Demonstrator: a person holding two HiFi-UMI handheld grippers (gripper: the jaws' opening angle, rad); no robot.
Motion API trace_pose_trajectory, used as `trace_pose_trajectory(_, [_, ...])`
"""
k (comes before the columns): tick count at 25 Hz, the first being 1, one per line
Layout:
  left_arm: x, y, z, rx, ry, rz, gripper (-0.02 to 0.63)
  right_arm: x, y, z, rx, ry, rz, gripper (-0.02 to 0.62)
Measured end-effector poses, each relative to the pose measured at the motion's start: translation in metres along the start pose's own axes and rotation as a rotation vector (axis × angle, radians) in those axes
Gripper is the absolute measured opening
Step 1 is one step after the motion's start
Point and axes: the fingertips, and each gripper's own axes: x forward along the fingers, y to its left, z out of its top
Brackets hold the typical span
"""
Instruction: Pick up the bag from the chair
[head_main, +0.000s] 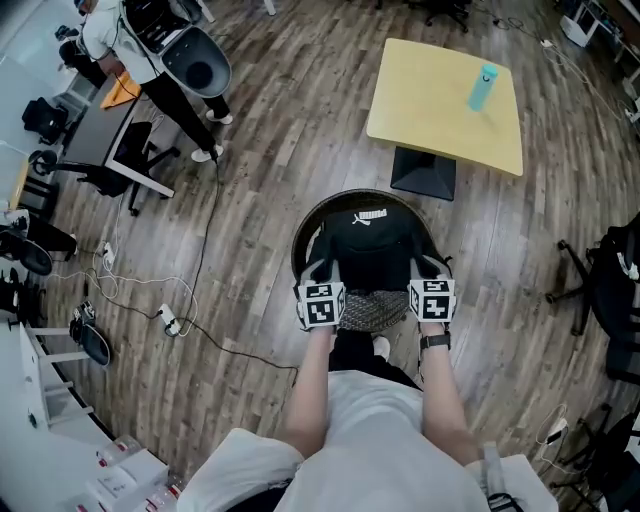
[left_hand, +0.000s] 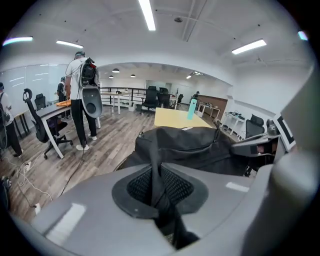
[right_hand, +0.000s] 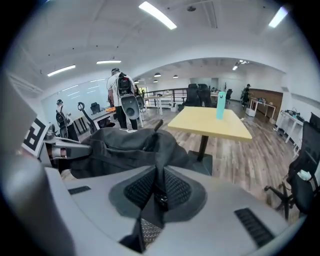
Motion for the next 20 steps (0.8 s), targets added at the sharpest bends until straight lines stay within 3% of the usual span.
trace_pose_trajectory(8, [-0.048, -0.020, 0.070, 0.025, -0.182, -0.013, 0.040, -0.055, -0.010, 0.059, 0.016, -0.172, -0.027, 0.052])
trace_pose_trajectory(20, [-0.132, -0.041, 0.162, 0.098, -0.429, 0.010, 0.037, -0.147, 0.000, 0.149, -0.067, -0.424, -0.044, 0.052])
